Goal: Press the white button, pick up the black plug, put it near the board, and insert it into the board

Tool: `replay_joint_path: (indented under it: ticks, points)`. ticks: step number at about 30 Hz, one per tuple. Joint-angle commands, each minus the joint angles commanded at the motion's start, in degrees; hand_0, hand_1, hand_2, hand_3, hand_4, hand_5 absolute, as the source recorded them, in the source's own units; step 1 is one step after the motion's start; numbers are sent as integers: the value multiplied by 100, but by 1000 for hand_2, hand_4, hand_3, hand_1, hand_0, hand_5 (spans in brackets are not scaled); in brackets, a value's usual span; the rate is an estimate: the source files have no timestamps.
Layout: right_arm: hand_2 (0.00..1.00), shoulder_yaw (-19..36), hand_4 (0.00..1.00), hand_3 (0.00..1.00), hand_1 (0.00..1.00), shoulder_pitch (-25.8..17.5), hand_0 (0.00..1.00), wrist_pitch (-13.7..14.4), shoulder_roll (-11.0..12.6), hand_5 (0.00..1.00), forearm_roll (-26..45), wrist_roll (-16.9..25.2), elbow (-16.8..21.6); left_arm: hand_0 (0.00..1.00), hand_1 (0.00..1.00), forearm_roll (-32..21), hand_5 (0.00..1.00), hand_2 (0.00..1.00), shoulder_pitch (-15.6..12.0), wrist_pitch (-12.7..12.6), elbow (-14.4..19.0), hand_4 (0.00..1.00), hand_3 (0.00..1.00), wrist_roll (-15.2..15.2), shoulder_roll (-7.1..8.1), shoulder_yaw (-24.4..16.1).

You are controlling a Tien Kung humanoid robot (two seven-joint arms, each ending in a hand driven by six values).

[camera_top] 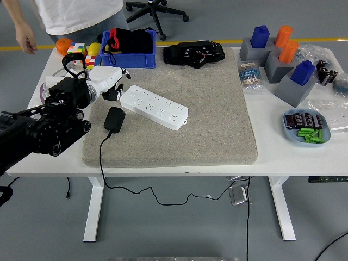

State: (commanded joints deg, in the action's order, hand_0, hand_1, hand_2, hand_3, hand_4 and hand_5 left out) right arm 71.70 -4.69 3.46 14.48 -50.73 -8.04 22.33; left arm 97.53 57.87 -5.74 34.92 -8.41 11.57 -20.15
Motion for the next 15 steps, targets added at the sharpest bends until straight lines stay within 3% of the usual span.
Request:
replay_joint_path:
  ticks: [1,6,7,15]
  points:
    - [713,-2,733,678,728,2,752,0,0,418,1,0,2,303,191,-36,2,163,20,4,-67,2,758,19,-23,54]
    - [713,-28,733,678,728,11,752,1,8,418,10,4,15,303,191,-180,2,163,57,-4,-270,2,758,119,-109,199]
    - [712,-31,733,678,728,12,752,1,9,419,10,3,14,350,272,-193,2,197,55,-4,-272,2,767,127,-116,209]
    - [712,-43,733,678,727,-14,752,3,3,419,8,4,10,367,291,-241,2,202,-33,-54,-58,2,771,195,-99,153]
